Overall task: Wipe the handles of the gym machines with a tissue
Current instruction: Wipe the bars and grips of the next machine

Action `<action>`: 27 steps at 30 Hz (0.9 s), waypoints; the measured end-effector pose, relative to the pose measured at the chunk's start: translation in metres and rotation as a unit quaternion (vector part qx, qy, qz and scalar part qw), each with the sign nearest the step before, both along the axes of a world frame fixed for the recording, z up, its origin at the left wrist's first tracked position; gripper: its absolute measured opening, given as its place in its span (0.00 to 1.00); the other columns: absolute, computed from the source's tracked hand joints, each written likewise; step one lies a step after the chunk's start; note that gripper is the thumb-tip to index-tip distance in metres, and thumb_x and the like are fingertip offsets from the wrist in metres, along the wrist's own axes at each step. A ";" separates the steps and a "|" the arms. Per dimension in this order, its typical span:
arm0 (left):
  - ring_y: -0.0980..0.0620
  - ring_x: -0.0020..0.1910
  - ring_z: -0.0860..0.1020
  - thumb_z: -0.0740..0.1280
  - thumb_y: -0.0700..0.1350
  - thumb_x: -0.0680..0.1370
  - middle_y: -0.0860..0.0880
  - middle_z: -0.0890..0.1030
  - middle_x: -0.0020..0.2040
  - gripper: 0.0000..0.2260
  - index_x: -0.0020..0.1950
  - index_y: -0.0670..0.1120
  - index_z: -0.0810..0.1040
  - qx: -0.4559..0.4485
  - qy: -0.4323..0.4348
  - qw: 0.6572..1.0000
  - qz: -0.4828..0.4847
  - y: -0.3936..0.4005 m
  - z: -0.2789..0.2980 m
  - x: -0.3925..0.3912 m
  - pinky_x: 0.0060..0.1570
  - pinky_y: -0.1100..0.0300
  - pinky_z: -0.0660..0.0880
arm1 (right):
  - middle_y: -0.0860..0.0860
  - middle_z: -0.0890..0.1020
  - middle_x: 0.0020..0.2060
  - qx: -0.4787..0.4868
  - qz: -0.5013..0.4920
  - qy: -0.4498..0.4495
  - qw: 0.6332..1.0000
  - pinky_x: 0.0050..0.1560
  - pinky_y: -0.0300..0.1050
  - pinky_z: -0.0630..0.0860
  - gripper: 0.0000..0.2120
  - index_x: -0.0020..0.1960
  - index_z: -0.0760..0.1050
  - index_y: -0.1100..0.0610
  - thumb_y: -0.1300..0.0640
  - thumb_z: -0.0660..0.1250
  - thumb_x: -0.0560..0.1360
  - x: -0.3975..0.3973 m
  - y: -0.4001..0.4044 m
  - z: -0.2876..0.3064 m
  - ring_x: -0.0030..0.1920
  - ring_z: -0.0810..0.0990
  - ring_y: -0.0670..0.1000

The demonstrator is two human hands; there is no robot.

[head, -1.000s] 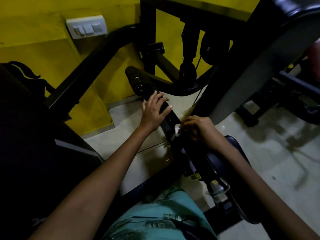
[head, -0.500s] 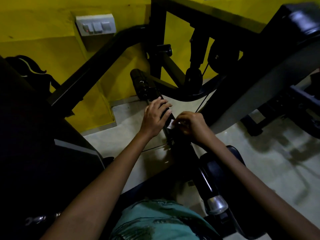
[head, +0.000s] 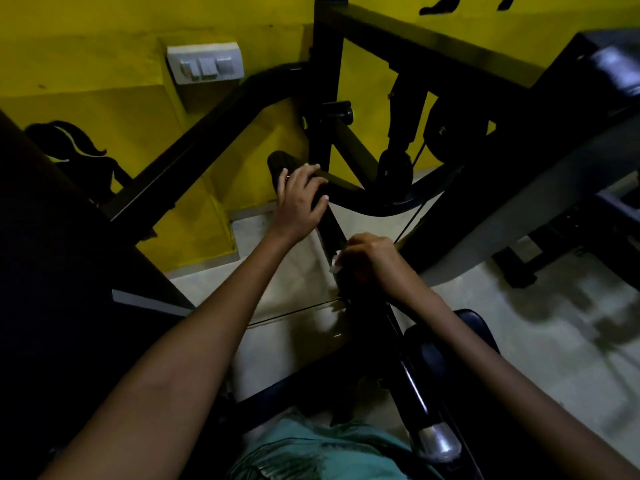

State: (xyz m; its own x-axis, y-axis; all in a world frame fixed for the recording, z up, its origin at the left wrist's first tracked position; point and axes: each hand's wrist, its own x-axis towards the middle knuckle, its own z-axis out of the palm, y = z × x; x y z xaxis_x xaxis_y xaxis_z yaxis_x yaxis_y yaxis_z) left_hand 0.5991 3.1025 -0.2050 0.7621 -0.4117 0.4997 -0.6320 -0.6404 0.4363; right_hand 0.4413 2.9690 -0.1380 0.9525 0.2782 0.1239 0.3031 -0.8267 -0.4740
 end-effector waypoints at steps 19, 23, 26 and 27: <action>0.41 0.57 0.79 0.57 0.44 0.76 0.42 0.83 0.51 0.17 0.55 0.40 0.82 -0.090 -0.039 0.991 0.088 -0.002 -0.029 0.040 0.61 0.37 0.68 | 0.55 0.81 0.45 -0.024 -0.016 -0.007 1.000 0.44 0.39 0.76 0.06 0.47 0.82 0.60 0.64 0.71 0.70 0.054 0.000 -0.013 0.45 0.81 0.51; 0.41 0.57 0.79 0.55 0.44 0.76 0.40 0.82 0.52 0.18 0.58 0.40 0.80 -0.117 -0.038 0.988 0.092 -0.003 -0.031 0.041 0.62 0.38 0.66 | 0.55 0.82 0.45 0.005 -0.038 0.010 0.999 0.41 0.29 0.69 0.06 0.48 0.82 0.60 0.63 0.71 0.72 0.058 -0.010 -0.009 0.43 0.79 0.48; 0.41 0.58 0.78 0.54 0.44 0.76 0.39 0.82 0.53 0.19 0.59 0.40 0.80 -0.127 -0.028 0.987 0.095 -0.004 -0.032 0.042 0.63 0.39 0.65 | 0.57 0.82 0.45 0.010 -0.080 -0.014 0.997 0.39 0.29 0.67 0.06 0.48 0.82 0.61 0.62 0.71 0.72 0.077 -0.003 -0.014 0.43 0.77 0.48; 0.41 0.58 0.78 0.54 0.44 0.76 0.39 0.82 0.53 0.19 0.59 0.40 0.80 -0.129 -0.027 0.987 0.095 -0.004 -0.033 0.042 0.63 0.39 0.65 | 0.57 0.82 0.45 0.006 -0.075 -0.018 0.997 0.40 0.33 0.70 0.06 0.48 0.82 0.61 0.62 0.71 0.72 0.081 0.000 -0.015 0.43 0.78 0.50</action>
